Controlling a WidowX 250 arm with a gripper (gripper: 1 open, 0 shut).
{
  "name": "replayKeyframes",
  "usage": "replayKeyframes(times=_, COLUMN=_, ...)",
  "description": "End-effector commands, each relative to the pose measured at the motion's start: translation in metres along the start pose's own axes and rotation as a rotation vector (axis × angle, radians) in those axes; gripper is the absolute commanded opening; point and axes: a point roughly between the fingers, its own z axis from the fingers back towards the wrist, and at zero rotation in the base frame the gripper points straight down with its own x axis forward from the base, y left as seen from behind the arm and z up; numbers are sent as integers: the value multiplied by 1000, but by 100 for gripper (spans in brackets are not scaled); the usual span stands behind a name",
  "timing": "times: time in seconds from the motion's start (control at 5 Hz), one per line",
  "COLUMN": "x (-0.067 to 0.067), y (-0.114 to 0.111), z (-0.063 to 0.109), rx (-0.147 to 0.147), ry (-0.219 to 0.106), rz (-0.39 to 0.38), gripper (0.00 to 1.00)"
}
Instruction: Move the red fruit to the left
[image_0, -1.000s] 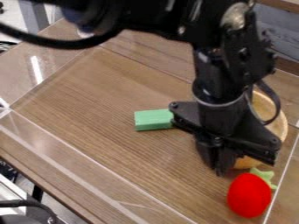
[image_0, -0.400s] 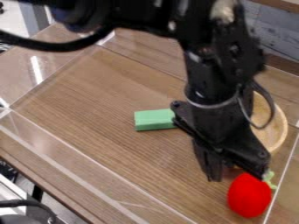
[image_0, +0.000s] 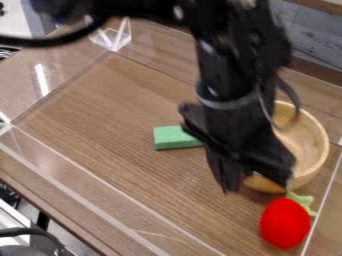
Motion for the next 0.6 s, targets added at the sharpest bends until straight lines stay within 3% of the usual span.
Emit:
replayKeyframes(times=0.0, x=7, y=10, z=-2, rx=-4, ry=2, rz=-17, gripper=100)
replayKeyframes(times=0.2, x=12, y=-6, z=-6, rx=-20, ry=19, rz=-49, gripper=100)
replayKeyframes(times=0.4, x=16, y=-19, z=-22, rx=-25, ry=24, rz=-33, gripper=100)
